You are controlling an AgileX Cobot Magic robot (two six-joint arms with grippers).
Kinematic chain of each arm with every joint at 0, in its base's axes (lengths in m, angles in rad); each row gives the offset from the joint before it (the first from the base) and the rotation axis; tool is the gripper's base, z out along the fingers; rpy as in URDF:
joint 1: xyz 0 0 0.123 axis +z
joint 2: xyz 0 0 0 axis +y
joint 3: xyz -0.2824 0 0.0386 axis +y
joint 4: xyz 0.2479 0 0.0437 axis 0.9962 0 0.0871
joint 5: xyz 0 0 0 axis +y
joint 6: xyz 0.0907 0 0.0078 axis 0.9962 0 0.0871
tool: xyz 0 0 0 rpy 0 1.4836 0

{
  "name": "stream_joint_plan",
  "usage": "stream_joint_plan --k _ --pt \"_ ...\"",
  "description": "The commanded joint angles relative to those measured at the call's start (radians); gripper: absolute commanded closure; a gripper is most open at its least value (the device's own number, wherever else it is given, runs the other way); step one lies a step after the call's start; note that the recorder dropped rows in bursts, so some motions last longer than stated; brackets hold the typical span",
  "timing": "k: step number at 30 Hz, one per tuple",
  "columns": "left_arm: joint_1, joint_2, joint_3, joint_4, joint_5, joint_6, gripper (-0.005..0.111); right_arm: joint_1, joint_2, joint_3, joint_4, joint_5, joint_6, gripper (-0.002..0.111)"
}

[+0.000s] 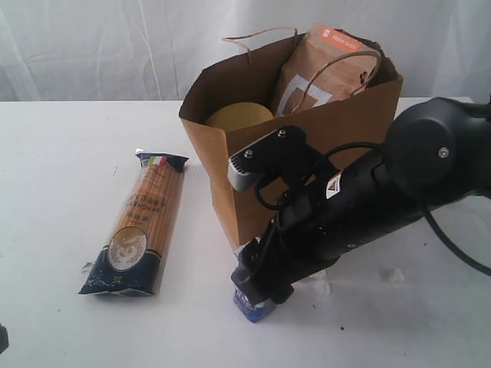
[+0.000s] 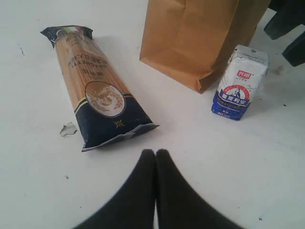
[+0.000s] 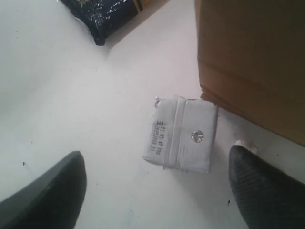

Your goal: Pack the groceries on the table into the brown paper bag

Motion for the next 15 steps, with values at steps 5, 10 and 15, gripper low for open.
stream_joint_plan --k 5,10,15 --pt "-0.004 -0.006 0.004 0.000 0.001 -0.004 0.107 -0.001 0.022 -0.006 -0.004 -0.022 0.048 0.036" --pt "-0.004 -0.006 0.004 0.000 0.001 -0.004 0.107 -0.001 -0.034 -0.003 -0.047 -0.017 0.118 0.038" --pt "-0.004 -0.006 0.004 0.000 0.001 -0.004 0.107 -0.021 -0.158 -0.003 -0.160 -0.012 0.286 0.038"
